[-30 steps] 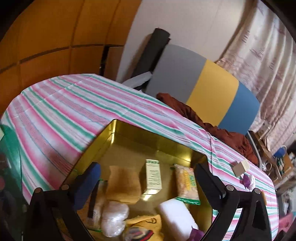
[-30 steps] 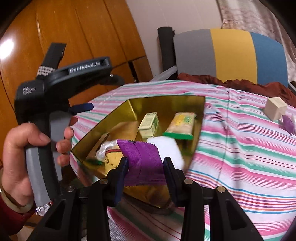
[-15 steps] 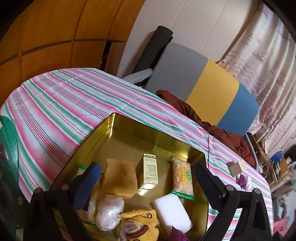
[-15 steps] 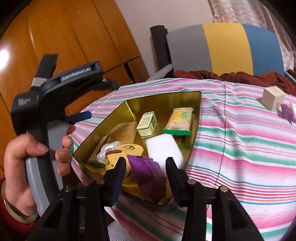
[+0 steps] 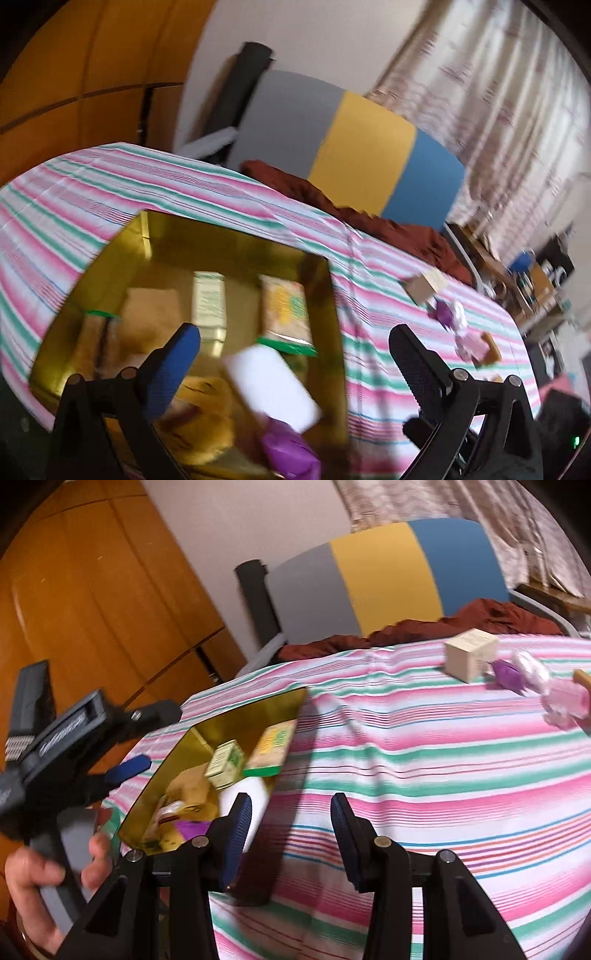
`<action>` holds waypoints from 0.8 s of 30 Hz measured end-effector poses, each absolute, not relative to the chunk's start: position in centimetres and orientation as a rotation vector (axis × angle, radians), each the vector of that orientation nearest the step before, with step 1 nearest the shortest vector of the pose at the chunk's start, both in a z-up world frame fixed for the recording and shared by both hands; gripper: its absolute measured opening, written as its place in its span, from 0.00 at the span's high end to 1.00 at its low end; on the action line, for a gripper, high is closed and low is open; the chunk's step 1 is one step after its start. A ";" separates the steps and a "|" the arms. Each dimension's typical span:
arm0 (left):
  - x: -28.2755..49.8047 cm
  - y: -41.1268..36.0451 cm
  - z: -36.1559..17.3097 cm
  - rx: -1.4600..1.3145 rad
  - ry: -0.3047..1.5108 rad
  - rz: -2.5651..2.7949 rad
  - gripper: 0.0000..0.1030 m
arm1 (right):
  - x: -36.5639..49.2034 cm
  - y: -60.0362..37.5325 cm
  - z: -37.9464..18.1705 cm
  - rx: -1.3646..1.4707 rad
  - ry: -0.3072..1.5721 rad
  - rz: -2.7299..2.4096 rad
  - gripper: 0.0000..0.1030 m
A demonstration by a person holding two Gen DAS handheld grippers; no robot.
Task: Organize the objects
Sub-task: 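Grasp a yellow sponge with the right tool while the left tool moves to the pile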
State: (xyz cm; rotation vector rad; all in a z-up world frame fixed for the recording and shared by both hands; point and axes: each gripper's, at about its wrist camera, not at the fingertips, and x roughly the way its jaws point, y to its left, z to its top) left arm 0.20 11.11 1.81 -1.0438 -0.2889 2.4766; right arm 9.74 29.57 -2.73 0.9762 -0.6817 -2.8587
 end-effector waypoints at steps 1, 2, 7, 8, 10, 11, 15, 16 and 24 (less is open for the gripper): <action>0.5 11.6 1.8 -1.047 -0.279 2.467 0.00 | 9.9 30.2 -2.8 0.979 -0.697 -2.869 0.56; 0.8 12.3 1.6 -1.052 -0.262 2.448 0.00 | 10.1 30.7 -3.0 0.984 -0.711 -2.881 0.56; 3.1 15.5 1.0 -1.039 -0.182 2.398 0.00 | 11.3 33.4 -4.4 1.036 -0.798 -2.941 0.54; 3.6 16.3 0.8 -1.047 -0.162 2.379 0.00 | 11.5 33.9 -4.8 1.051 -0.816 -2.950 0.54; 4.3 17.3 0.3 -1.056 -0.135 2.357 0.00 | 12.1 35.3 -5.4 1.076 -0.849 -2.973 0.53; 4.9 18.1 0.1 -1.062 -0.114 2.335 0.00 | 12.5 36.0 -5.8 1.094 -0.865 -2.991 0.53; 6.3 20.1 -0.7 -1.069 -0.060 2.285 0.00 | 14.2 39.6 -6.6 1.126 -0.964 -3.068 0.51; 6.6 20.6 -0.8 -1.071 -0.044 2.272 0.00 | 14.6 40.6 -6.6 1.120 -0.987 -3.085 0.51; 7.9 23.0 -1.6 -1.093 0.014 2.216 0.00 | 15.3 51.8 -2.2 1.038 -0.932 -3.385 0.43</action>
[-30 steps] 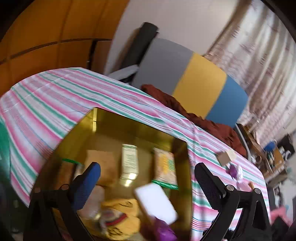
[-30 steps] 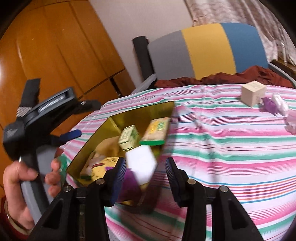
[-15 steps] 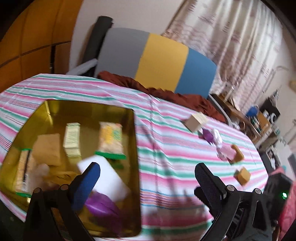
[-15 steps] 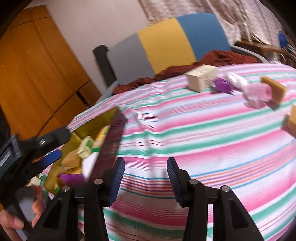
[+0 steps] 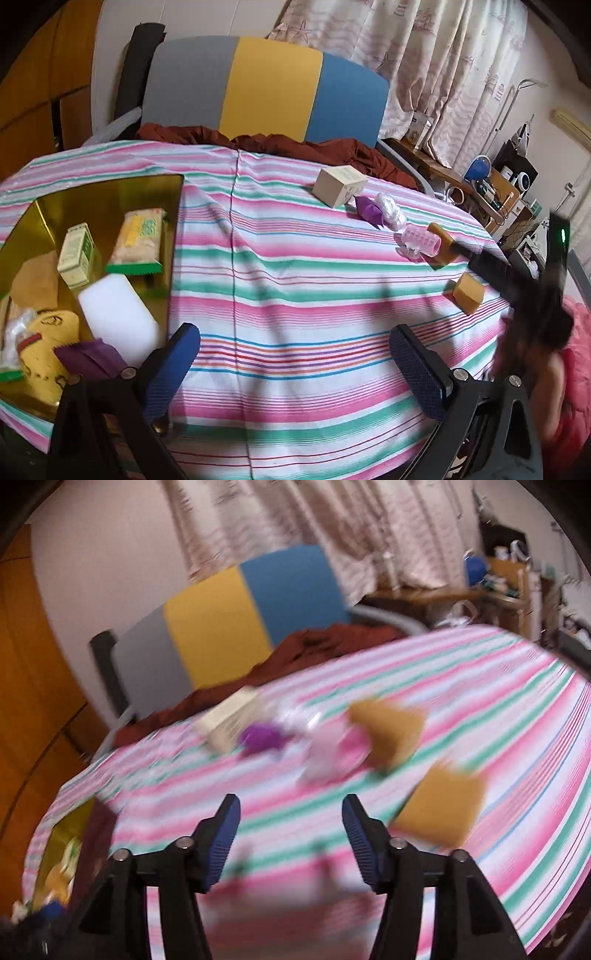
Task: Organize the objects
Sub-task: 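Grasp a yellow sponge with the right tool while the left tool moves to the pile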
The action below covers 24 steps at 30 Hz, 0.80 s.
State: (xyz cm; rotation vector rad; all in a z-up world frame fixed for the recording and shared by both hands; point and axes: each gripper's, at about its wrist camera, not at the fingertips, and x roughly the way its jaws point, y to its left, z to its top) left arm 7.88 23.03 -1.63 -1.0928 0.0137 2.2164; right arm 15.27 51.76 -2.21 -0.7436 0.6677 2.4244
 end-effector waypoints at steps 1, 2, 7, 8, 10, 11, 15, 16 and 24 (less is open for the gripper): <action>7.8 23.1 -1.8 -1.103 0.011 2.210 0.00 | 15.1 53.1 -1.8 -0.728 0.653 2.404 0.42; 7.9 23.3 -2.0 -1.118 0.007 2.206 0.00 | 14.8 54.7 -1.5 -0.728 0.639 2.381 0.41; 8.1 23.9 -2.8 -1.152 0.022 2.192 0.00 | 12.8 61.3 -2.3 -0.832 0.652 2.330 0.41; 8.2 24.1 -2.8 -1.154 0.029 2.192 0.00 | 12.3 62.4 -2.8 -0.862 0.675 2.335 0.41; 8.3 24.3 -3.1 -1.166 0.038 2.184 0.00 | 11.7 64.0 -3.7 -0.924 0.701 2.342 0.41; 8.3 24.4 -3.2 -1.172 0.041 2.183 0.00 | 11.4 64.8 -4.3 -0.962 0.713 2.335 0.41; 8.3 24.8 -3.7 -1.195 0.044 2.171 0.00 | 10.8 65.8 -6.0 -1.055 0.733 2.331 0.39; 8.3 24.9 -3.8 -1.199 0.046 2.170 0.00 | 10.8 65.7 -6.1 -1.064 0.728 2.332 0.39; 8.7 25.5 -4.4 -1.221 0.055 2.141 0.00 | 9.5 61.9 -6.0 -1.147 0.468 2.362 0.52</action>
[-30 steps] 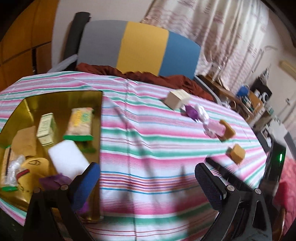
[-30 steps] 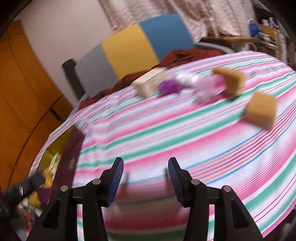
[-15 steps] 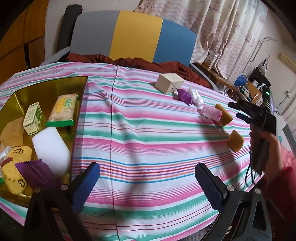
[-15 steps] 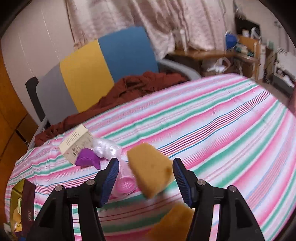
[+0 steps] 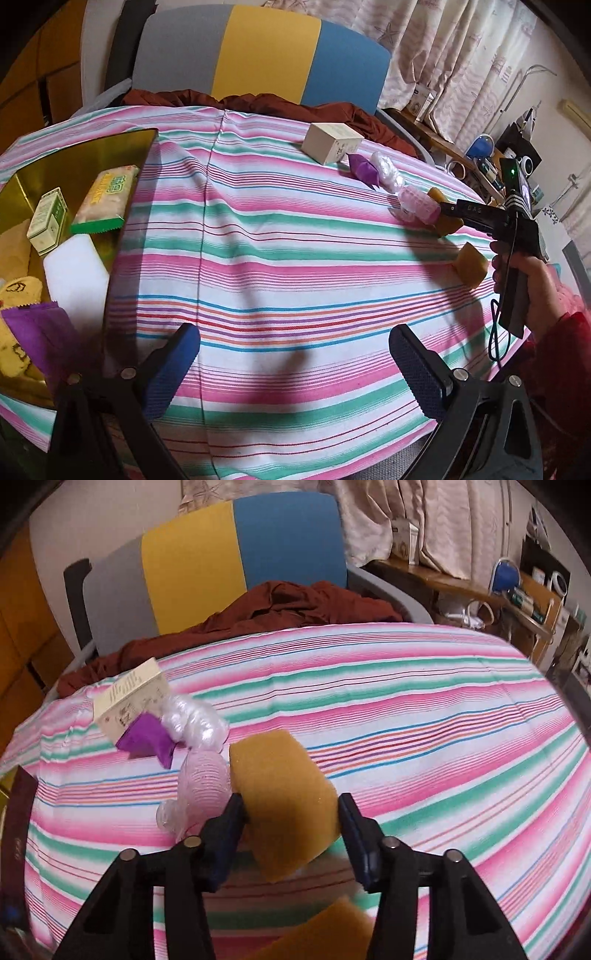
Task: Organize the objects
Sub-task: 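Grasp a yellow sponge with the right tool while the left tool moves to the pile, then grasp the pink hair roller with the left tool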
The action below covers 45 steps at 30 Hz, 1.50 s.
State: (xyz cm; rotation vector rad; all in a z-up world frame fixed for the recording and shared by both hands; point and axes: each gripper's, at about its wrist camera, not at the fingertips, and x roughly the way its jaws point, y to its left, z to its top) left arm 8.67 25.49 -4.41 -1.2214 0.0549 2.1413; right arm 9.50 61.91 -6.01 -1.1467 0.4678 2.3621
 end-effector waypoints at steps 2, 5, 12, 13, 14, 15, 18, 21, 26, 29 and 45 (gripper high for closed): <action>8.7 25.4 -4.3 -1.219 0.052 2.146 0.00 | 9.9 61.0 -5.6 -1.107 0.562 2.393 0.54; 8.6 25.2 -4.2 -1.215 0.038 2.152 0.00 | 10.7 59.1 -4.9 -1.035 0.718 2.463 0.54; 7.2 25.8 -4.1 -1.215 0.026 2.169 0.00 | 11.5 52.7 -5.5 -0.960 0.772 2.588 0.54; 7.0 26.3 -4.1 -1.206 0.043 2.173 0.00 | 11.8 52.2 -5.8 -0.948 0.800 2.599 0.54; 6.9 26.7 -4.0 -1.200 0.059 2.176 0.00 | 12.3 51.9 -6.1 -0.930 0.836 2.610 0.54; 6.8 27.1 -4.0 -1.196 0.066 2.177 0.00 | 12.7 51.7 -6.3 -0.908 0.851 2.605 0.54; 5.5 28.6 -4.0 -1.206 0.034 2.179 0.00 | 13.5 50.6 -6.2 -0.855 0.694 2.527 0.54; 4.1 30.8 -3.9 -1.206 0.013 2.193 0.00 | 13.7 49.6 -6.2 -0.820 0.531 2.449 0.54; 2.0 35.6 -4.3 -1.202 0.104 2.172 0.00 | 13.5 48.5 -7.0 -0.773 0.450 2.438 0.53; 1.2 37.8 -4.9 -1.198 0.141 2.138 0.00 | 14.2 48.8 -7.3 -0.728 0.480 2.433 0.53; 0.1 41.2 -7.0 -1.013 0.213 2.100 0.55 | 15.3 49.6 -7.8 -0.676 0.548 2.421 0.53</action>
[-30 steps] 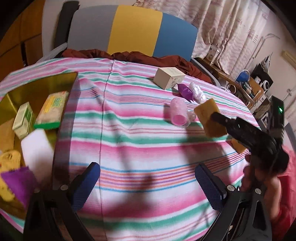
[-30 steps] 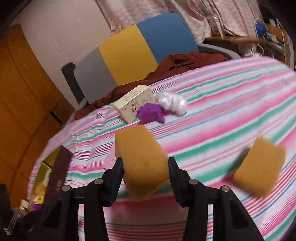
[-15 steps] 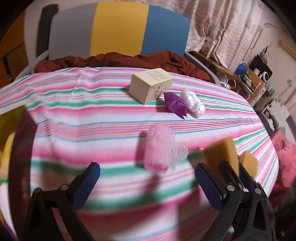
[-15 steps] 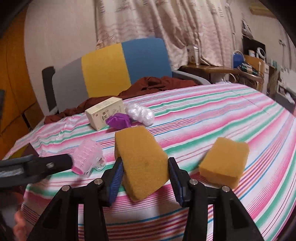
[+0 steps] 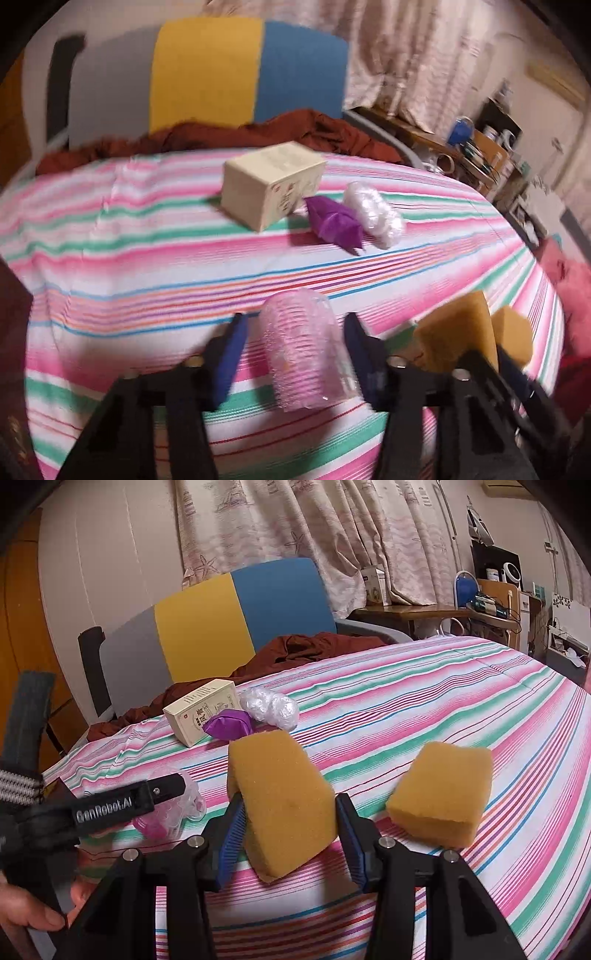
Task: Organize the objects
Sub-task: 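Grasp the pink hair roller with the left tool, then carry the sponge and hair roller to the gold tray and release both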
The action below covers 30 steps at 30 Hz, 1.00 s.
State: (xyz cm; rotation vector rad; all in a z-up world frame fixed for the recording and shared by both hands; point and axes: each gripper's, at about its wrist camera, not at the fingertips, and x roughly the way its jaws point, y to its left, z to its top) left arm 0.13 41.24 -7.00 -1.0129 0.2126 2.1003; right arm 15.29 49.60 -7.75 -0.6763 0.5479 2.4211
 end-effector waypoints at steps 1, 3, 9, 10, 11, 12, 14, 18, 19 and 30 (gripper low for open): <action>0.6 41.3 -6.9 -0.997 0.234 2.098 0.55 | 15.3 49.6 -7.8 -0.677 0.547 2.421 0.53; 0.9 41.3 -6.8 -0.993 0.235 2.087 0.53 | 15.2 49.5 -7.8 -0.679 0.542 2.419 0.53; 0.6 40.7 -7.3 -1.054 0.127 2.075 0.01 | 15.5 49.7 -7.8 -0.667 0.555 2.419 0.53; 0.5 40.8 -7.4 -1.068 0.144 2.088 0.01 | 15.5 49.7 -7.8 -0.667 0.555 2.418 0.53; 0.3 41.0 -7.6 -1.081 0.155 2.084 0.01 | 15.5 49.6 -7.8 -0.666 0.550 2.418 0.53; 0.2 41.2 -7.8 -1.090 0.164 2.083 0.01 | 15.5 49.5 -7.8 -0.665 0.544 2.418 0.53; 0.3 41.5 -8.1 -1.097 0.199 2.106 0.04 | 15.5 49.5 -7.8 -0.661 0.544 2.417 0.53; 0.6 41.9 -8.0 -1.062 0.220 2.096 0.35 | 15.6 49.5 -7.9 -0.659 0.554 2.418 0.52; 0.6 41.9 -8.1 -1.057 0.232 2.100 0.35 | 15.5 49.5 -7.9 -0.661 0.554 2.419 0.52; 1.6 36.2 -7.3 -1.044 0.026 2.138 0.36 | 15.4 49.2 -7.8 -0.659 0.523 2.419 0.53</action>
